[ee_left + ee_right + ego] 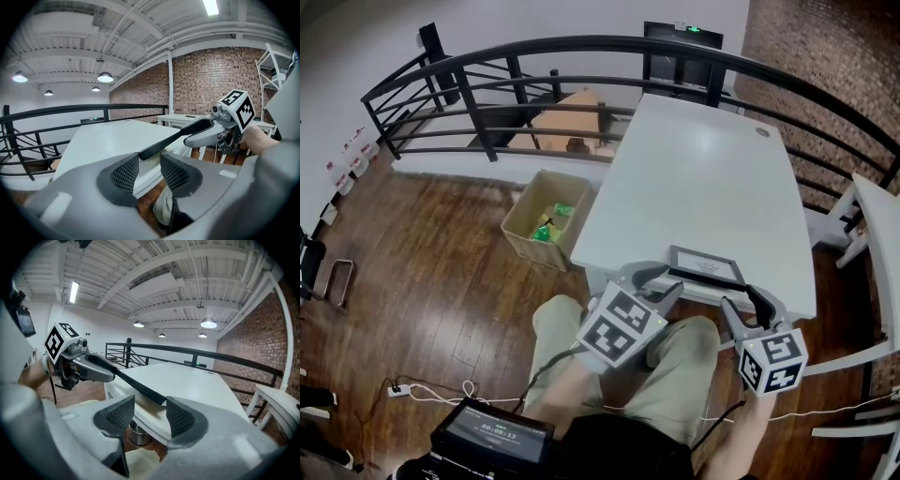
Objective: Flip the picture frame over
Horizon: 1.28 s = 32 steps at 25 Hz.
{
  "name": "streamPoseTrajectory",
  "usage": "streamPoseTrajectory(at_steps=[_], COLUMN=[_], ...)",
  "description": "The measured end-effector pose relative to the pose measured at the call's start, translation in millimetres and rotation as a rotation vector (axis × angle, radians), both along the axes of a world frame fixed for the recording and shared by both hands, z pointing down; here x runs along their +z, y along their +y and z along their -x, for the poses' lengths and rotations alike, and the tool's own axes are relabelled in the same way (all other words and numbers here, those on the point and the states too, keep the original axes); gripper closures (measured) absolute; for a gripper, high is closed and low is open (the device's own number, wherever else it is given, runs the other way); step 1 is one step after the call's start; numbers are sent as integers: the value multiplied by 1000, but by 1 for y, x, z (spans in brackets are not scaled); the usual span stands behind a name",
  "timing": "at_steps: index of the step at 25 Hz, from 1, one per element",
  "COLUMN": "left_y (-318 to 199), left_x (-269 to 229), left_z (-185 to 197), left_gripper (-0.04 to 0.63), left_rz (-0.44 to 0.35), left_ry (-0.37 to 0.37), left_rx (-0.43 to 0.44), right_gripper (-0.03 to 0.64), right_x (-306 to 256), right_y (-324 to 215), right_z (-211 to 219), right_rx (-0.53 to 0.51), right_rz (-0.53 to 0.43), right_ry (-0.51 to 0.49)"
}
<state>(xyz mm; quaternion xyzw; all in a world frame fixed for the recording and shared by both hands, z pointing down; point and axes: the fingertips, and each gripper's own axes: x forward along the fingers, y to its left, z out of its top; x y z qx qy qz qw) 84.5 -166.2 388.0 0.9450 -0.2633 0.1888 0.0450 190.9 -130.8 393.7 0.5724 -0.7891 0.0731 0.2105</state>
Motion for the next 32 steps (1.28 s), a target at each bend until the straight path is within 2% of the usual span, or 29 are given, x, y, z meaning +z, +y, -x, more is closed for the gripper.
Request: streamPoseTrajectory(at_steps=[16, 32], left_y=[3, -4], left_x=[-22, -32], left_z=[-2, 0], left_gripper=[436, 436], left_rz=[-28, -43], left_ry=[33, 54], left_rx=[0, -11], right_gripper=[416, 416], right_x=[-23, -36], right_y=[3, -2], right_z=[0, 4], right_rx=[-14, -31], right_rz=[-45, -68], right_ry=[41, 21])
